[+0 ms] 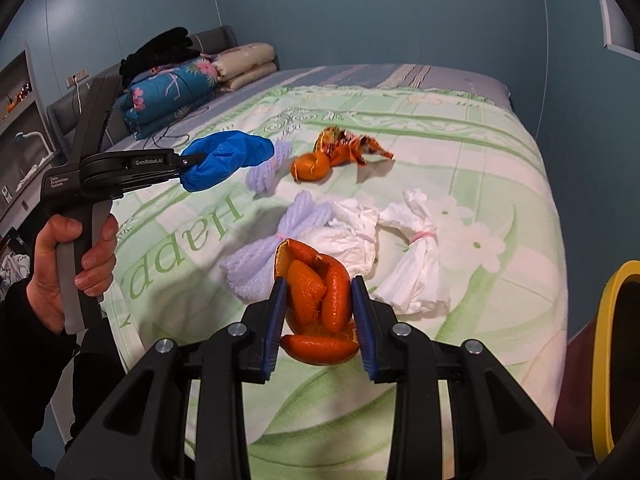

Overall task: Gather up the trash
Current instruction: 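Carry the blue glove and orange peel over the yellow-rimmed bin with both tools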

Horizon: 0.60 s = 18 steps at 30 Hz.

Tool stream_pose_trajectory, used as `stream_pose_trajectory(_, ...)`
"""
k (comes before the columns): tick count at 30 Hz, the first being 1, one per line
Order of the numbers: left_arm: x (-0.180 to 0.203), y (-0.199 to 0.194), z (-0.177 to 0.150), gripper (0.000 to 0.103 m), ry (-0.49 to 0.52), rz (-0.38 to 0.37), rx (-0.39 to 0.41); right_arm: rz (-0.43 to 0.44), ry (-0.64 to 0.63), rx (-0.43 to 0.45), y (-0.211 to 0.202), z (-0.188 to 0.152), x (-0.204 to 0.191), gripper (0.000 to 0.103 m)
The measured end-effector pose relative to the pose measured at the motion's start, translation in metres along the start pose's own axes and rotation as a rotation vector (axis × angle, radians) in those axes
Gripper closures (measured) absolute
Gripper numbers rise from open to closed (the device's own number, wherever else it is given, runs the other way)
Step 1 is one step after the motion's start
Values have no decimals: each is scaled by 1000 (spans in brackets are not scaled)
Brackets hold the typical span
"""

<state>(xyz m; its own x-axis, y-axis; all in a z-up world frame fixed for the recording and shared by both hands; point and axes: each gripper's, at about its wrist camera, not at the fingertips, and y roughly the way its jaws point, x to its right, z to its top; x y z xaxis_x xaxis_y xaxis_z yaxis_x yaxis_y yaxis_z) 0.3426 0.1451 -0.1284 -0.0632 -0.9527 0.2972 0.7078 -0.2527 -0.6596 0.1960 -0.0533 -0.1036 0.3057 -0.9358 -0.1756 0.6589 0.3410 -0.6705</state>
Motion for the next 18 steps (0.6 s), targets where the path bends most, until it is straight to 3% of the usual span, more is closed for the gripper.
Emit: stream_pose_trajectory(18, 80, -29, 2, 92, 109, -80, 35, -75, 72, 123, -63, 5, 43, 72)
